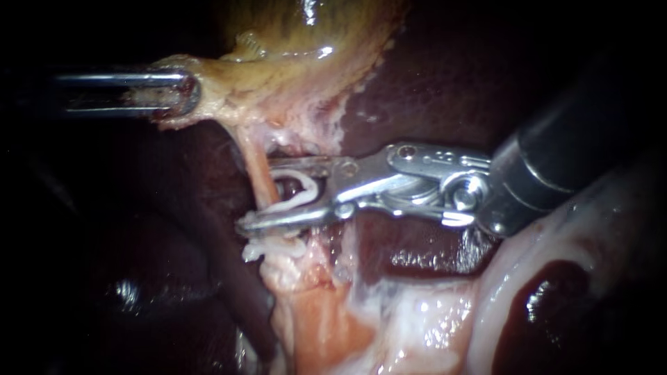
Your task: Clipping third clip left tube
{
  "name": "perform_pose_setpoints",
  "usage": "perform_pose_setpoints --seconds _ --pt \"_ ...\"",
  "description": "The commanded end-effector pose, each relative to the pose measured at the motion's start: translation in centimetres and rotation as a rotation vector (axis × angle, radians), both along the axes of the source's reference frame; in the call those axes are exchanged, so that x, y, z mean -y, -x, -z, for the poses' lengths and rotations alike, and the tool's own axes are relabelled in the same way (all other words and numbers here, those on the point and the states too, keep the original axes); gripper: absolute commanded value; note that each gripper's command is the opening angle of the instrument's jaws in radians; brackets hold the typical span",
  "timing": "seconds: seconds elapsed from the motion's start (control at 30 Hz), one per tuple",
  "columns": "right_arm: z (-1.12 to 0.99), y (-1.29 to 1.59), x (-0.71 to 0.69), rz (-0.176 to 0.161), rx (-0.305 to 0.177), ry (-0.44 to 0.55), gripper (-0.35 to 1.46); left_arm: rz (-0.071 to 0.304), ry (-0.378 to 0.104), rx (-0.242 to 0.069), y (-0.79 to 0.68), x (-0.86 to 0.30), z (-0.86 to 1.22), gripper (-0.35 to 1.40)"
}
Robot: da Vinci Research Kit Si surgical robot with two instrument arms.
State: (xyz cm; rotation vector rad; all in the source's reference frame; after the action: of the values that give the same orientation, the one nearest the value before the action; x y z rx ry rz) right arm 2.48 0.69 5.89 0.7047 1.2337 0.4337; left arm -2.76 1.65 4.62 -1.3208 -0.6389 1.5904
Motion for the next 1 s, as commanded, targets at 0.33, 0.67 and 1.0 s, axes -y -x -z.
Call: perform_pose_setpoints --seconds 0.33,0.67,1.0 --pt "0.03 -0.16 -0.07 -0.013 -0.027 -0.007 0.5 0.004 0.001 -0.003 0.02 0.0 -0.01 -0.35" --pt "0.31 -0.17 -0.11 -0.026 -0.069 -0.022 0.5 0.005 0.001 -0.004 0.03 0.01 -0.02 -0.35" --pt "0.93 -0.22 -0.08 -0.027 -0.136 -0.044 0.49 0.004 0.001 -0.003 0.02 0.0 -0.02 -0.35"
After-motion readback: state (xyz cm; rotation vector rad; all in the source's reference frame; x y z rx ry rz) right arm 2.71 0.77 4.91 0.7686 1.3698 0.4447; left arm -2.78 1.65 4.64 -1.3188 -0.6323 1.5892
